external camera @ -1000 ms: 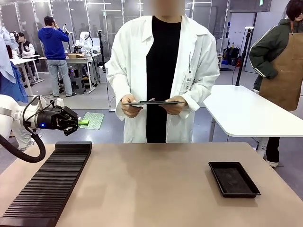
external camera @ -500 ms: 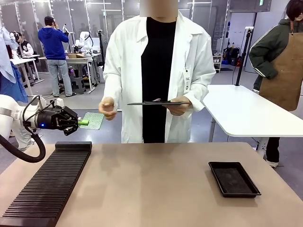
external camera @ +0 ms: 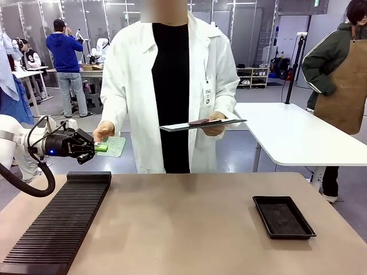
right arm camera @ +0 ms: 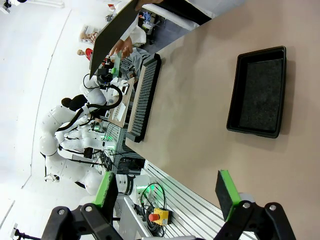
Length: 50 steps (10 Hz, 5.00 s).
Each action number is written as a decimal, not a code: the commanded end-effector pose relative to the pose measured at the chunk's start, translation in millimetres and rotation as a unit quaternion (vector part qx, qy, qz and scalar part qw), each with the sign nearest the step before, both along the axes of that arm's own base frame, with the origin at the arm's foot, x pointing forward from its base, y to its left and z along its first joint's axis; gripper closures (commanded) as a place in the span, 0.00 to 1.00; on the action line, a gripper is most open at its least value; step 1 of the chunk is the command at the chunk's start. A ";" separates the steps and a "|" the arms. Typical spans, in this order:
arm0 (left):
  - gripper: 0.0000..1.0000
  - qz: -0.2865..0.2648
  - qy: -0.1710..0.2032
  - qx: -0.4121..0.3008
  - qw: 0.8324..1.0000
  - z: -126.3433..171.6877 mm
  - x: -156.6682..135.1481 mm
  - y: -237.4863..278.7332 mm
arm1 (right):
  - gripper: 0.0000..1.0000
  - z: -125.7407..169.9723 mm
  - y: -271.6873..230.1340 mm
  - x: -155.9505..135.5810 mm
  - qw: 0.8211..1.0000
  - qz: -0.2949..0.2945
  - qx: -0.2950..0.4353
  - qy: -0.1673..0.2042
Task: Inspect the PCB.
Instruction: Release the Blank PCB you were holding, then pick up the Blank PCB that the human is holding.
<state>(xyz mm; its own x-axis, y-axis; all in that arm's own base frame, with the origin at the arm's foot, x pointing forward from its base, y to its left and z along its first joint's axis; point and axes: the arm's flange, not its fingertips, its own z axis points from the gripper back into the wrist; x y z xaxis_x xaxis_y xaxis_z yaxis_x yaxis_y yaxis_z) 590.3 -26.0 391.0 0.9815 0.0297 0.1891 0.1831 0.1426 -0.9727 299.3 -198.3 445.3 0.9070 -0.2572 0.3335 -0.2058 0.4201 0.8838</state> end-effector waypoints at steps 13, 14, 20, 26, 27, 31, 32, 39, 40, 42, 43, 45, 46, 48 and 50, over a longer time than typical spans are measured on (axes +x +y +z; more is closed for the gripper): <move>0.70 0.006 0.000 -0.004 1.000 0.6 0.0 -0.1 | 0.00 0.7 -0.7 -1.1 1.000 0.002 0.002 -0.004; 0.67 0.000 -0.002 -0.006 1.000 1.2 -0.6 0.0 | 0.00 0.7 -0.7 -1.1 1.000 0.002 0.002 -0.004; 0.00 0.000 0.001 -0.002 1.000 1.4 -2.1 -0.2 | 0.00 0.7 -0.7 -1.1 1.000 0.002 0.002 -0.004; 0.00 -0.016 -0.018 -0.004 1.000 8.5 -15.3 7.0 | 0.00 0.7 -0.7 -1.1 1.000 0.002 0.002 -0.004; 0.00 -0.018 -0.015 -0.004 1.000 9.1 -16.7 7.8 | 0.00 0.7 -0.7 -1.1 1.000 0.002 0.002 -0.004; 0.00 -0.036 -0.001 -0.017 0.999 19.7 -24.2 9.5 | 0.00 0.7 -0.7 -1.1 1.000 0.002 0.002 -0.004; 0.00 -0.038 0.003 -0.023 0.999 29.1 -32.5 16.9 | 0.00 0.7 -0.7 -1.1 1.000 0.002 0.002 -0.004; 0.00 -0.054 -0.063 -0.030 0.996 68.1 -192.5 107.7 | 0.00 0.7 -0.7 -1.1 1.000 0.002 0.002 -0.004; 0.00 -0.028 -0.071 -0.046 0.996 59.8 -215.7 127.3 | 0.00 0.7 -0.7 -1.1 1.000 0.002 0.002 -0.004; 0.00 0.007 -0.083 -0.050 0.995 40.4 -265.4 156.5 | 0.00 0.7 -0.7 -1.1 1.000 0.002 0.002 -0.004; 0.00 0.025 -0.087 -0.049 0.995 32.1 -279.4 168.4 | 0.00 0.7 -0.7 -1.1 1.000 0.002 0.002 -0.004; 0.00 0.059 -0.080 -0.062 0.993 20.8 -284.4 176.6 | 0.00 0.7 -0.7 -1.1 1.000 0.002 0.002 -0.004; 0.00 0.058 -0.076 -0.063 0.993 23.7 -278.5 176.0 | 0.00 0.7 -0.7 -1.1 1.000 0.002 0.002 -0.004; 0.00 0.052 -0.074 -0.057 0.994 20.6 -287.9 181.8 | 0.00 0.7 -0.7 -1.1 1.000 0.002 0.002 -0.004; 0.00 0.052 -0.074 -0.057 0.994 20.6 -287.9 181.8 | 0.00 0.7 -0.7 -1.1 1.000 0.002 0.002 -0.004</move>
<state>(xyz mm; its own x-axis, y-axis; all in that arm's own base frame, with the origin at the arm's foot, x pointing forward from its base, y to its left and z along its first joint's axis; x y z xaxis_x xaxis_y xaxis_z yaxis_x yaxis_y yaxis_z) 302.7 156.2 410.6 0.9330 0.1671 0.3189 0.3140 0.0556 -0.9478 299.6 -198.2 444.8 0.9076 -0.2569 0.3320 -0.2047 0.4198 0.8842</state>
